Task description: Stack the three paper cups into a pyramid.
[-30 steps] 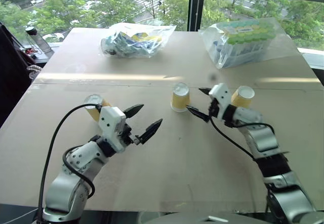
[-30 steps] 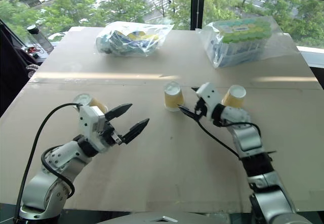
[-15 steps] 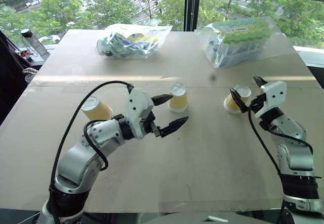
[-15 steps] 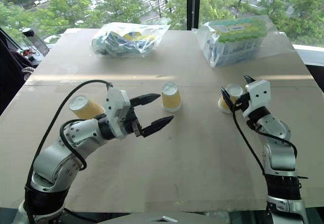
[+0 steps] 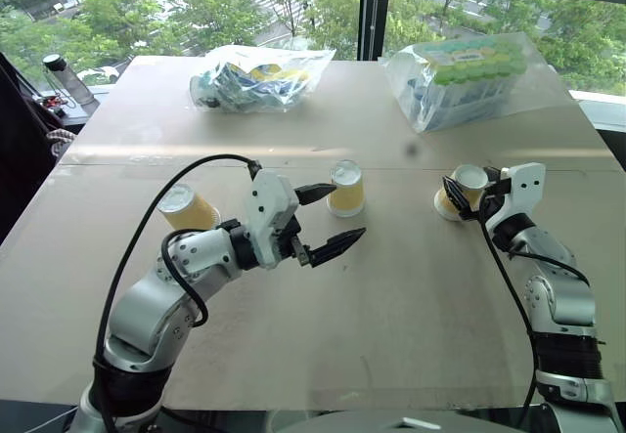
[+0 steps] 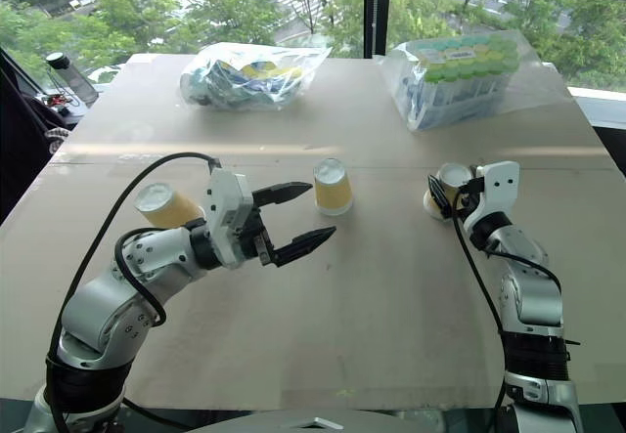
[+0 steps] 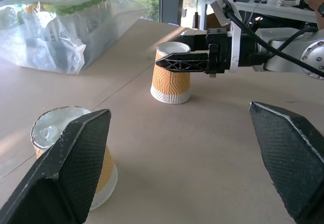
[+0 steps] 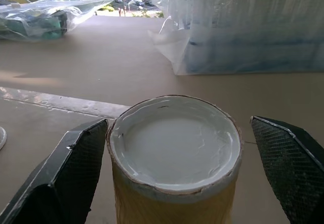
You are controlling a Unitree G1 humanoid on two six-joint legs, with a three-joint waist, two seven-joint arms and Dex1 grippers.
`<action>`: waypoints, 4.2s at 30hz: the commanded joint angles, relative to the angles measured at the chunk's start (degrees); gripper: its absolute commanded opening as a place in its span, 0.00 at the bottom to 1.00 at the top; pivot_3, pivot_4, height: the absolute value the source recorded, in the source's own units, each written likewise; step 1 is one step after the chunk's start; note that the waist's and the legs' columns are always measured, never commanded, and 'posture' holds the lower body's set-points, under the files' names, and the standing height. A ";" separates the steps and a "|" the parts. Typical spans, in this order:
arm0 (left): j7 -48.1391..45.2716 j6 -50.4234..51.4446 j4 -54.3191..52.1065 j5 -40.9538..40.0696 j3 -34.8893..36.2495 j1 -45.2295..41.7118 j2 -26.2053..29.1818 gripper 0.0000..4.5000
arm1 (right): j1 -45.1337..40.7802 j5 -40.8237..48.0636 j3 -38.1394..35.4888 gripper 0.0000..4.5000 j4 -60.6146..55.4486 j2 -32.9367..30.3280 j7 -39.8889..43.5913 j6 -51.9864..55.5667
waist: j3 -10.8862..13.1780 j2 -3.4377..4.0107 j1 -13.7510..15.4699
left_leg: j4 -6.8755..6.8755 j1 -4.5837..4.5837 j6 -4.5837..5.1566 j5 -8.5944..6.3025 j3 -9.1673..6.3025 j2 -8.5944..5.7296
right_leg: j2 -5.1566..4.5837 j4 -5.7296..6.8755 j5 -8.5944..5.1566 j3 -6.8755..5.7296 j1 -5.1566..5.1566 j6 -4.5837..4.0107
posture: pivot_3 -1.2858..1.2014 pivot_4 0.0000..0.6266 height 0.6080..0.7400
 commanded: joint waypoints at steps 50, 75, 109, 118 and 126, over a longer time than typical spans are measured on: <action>10.52 -15.17 -5.60 10.18 5.39 22.59 -8.38 1.00 | -9.40 -5.91 16.99 0.98 0.50 6.87 2.61 1.39 | 0.01 0.02 -0.08 | -0.01 0.00 0.00 0.00 -0.04 -0.01 | -0.03 0.00 -0.01 -0.01 -0.02 -0.02 | 0.52 0.24 1.00; 31.29 -34.41 -2.27 24.39 17.72 37.41 -26.45 1.00 | 18.03 20.75 2.59 0.98 -21.37 -15.20 38.26 -6.36 | 0.04 -0.18 0.02 | -0.01 0.04 0.04 -0.02 -0.11 -0.02 | 0.01 -0.07 -0.15 -0.01 0.05 -0.22 | 0.52 0.24 1.00; 31.10 -32.32 24.86 23.11 23.38 11.90 -17.33 0.66 | 15.28 25.05 5.21 1.00 -23.74 -14.09 39.00 -7.87 | 0.01 -0.42 1.36 | 0.06 0.07 0.02 -0.01 -0.13 -0.02 | -0.04 0.00 0.00 -0.09 0.13 0.00 | 0.52 0.24 1.00; 30.33 -32.22 26.40 22.18 24.30 11.29 -16.33 0.66 | 14.70 25.47 5.67 1.00 -24.06 -14.23 38.54 -7.39 | 0.00 -0.42 1.40 | 0.07 0.08 0.02 -0.01 -0.14 -0.02 | -0.04 0.02 0.00 -0.10 0.13 0.00 | 0.52 0.24 1.00; 29.84 -32.99 26.34 21.28 24.61 10.08 -15.66 0.66 | 14.40 25.44 5.79 1.00 -24.13 -14.10 38.34 -7.00 | 0.00 -0.42 1.40 | 0.08 0.08 0.02 -0.01 -0.13 -0.02 | -0.04 0.03 0.01 -0.10 0.13 0.00 | 0.52 0.24 1.00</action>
